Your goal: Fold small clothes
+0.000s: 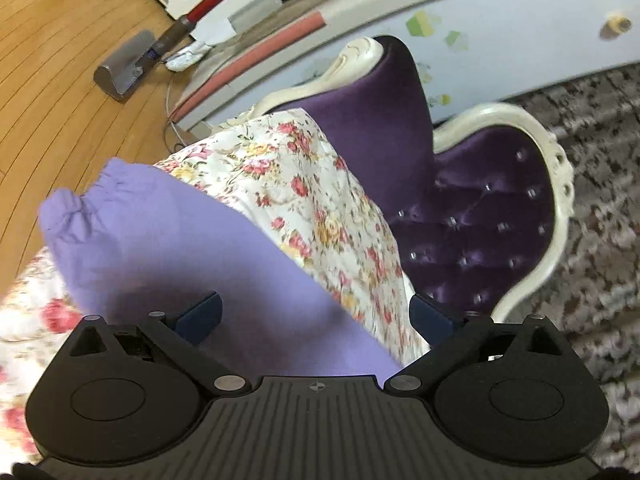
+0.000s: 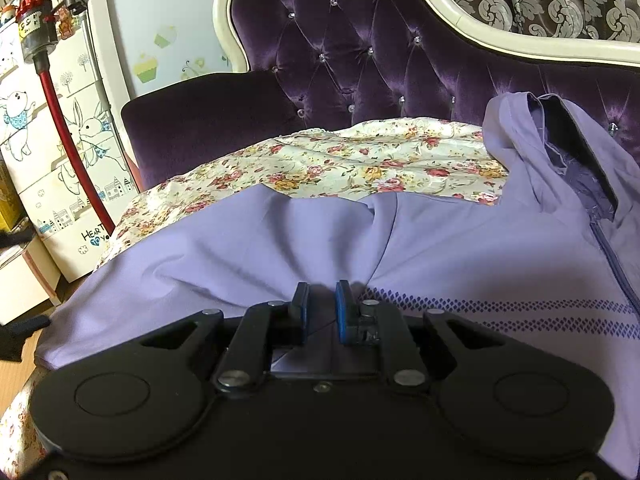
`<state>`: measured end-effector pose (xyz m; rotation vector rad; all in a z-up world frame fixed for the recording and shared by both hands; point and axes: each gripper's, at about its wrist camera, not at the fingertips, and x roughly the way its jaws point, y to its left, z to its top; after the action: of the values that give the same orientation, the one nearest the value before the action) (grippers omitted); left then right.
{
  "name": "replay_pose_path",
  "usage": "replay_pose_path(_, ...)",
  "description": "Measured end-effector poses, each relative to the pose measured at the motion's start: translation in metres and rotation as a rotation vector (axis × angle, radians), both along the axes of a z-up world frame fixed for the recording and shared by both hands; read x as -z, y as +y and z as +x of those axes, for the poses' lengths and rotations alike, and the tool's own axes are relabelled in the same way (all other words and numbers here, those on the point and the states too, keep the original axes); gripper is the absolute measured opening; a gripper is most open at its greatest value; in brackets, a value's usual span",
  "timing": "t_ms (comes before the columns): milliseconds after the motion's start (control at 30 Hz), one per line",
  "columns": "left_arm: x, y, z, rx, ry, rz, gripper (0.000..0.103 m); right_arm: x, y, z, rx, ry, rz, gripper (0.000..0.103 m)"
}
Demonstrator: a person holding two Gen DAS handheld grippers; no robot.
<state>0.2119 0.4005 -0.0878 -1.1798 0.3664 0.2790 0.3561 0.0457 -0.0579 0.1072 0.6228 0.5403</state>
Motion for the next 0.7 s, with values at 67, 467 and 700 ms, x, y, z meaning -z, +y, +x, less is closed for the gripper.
replay_pose_path(67,0.003,0.003,-0.010,0.005,0.032,0.015,0.102,0.000,0.000,0.000,0.000,0.000,0.001,0.021)
replay_pose_path(467,0.034,0.019,-0.031,0.057,0.137,-0.080,0.103,-0.001,0.001,0.000,0.000,-0.003,-0.004,0.021)
replay_pose_path(700,0.045,0.028,-0.008,0.006,0.107,-0.096,0.081,-0.001,0.000,0.001,0.000,-0.005,-0.008,0.021)
